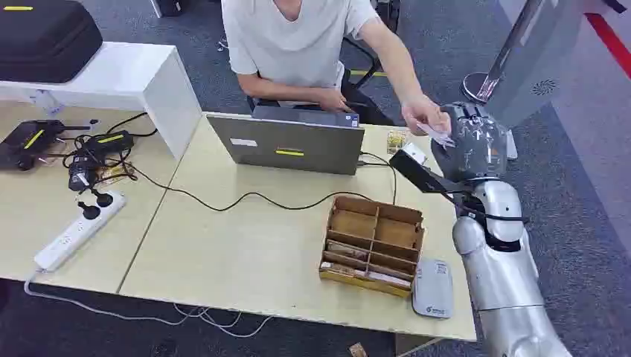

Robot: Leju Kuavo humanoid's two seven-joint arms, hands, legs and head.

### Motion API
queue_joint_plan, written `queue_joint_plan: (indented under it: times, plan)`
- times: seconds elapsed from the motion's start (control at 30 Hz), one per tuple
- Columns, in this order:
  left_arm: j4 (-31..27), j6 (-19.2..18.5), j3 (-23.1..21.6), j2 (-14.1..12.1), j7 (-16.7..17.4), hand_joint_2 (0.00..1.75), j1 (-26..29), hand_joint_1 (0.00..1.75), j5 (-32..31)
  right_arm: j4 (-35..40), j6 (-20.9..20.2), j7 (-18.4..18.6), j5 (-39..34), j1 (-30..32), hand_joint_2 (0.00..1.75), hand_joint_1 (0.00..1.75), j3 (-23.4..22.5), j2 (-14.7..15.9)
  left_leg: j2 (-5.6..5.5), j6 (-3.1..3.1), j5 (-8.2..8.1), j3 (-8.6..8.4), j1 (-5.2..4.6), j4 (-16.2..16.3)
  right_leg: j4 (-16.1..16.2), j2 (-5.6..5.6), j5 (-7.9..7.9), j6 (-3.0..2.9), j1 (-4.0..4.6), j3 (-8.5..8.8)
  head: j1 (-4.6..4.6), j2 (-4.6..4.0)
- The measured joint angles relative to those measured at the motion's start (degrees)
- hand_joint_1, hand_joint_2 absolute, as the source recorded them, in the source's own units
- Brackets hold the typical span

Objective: Pass the card to the sensor for recognition and then transmit it.

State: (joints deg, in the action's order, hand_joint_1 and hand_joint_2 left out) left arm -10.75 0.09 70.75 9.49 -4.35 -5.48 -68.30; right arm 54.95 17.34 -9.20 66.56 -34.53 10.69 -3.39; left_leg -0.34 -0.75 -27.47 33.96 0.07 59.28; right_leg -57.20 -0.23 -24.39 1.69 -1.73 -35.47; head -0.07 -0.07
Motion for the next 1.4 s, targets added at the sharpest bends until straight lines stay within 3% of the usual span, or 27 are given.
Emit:
queue_joint_plan:
  times: [0.73,1.0,1.2,1.4]
  plan:
    - [0.0,-0.09,0.0,0.26,-0.02,1.75,0.01,0.0,0.48,1.31,-0.96,-0.11,-1.67,0.64,1.75,1.75,1.23,-0.09,0.0,0.0,0.0,0.0,0.0,0.0,0.0,0.0,0.0,0.0,0.0,0.0,0.0,0.0]
    - [0.0,0.7,0.0,0.35,1.75,1.75,0.03,0.0,0.35,1.51,-2.12,0.61,-2.5,0.94,1.75,1.75,1.82,-0.17,-0.01,0.0,0.0,-0.01,0.0,0.0,0.01,0.0,0.0,0.0,0.0,0.0,0.0,0.0]
    - [0.0,1.24,0.02,0.35,1.79,1.75,0.1,0.0,1.7,5.5,-1.36,-0.21,-4.68,4.67,1.75,1.75,1.23,1.07,-0.01,0.0,-0.01,-0.01,-0.01,0.01,0.03,-0.01,-0.01,0.0,0.0,-0.03,0.0,0.0]
    - [0.0,1.66,0.7,0.39,1.86,1.75,0.26,0.0,3.35,13.34,0.0,-2.27,-7.29,12.36,1.75,1.75,-2.67,3.72,-0.03,-0.04,-0.04,0.02,-0.01,0.01,0.08,-0.02,-0.04,0.04,0.0,-0.03,-0.02,0.0]
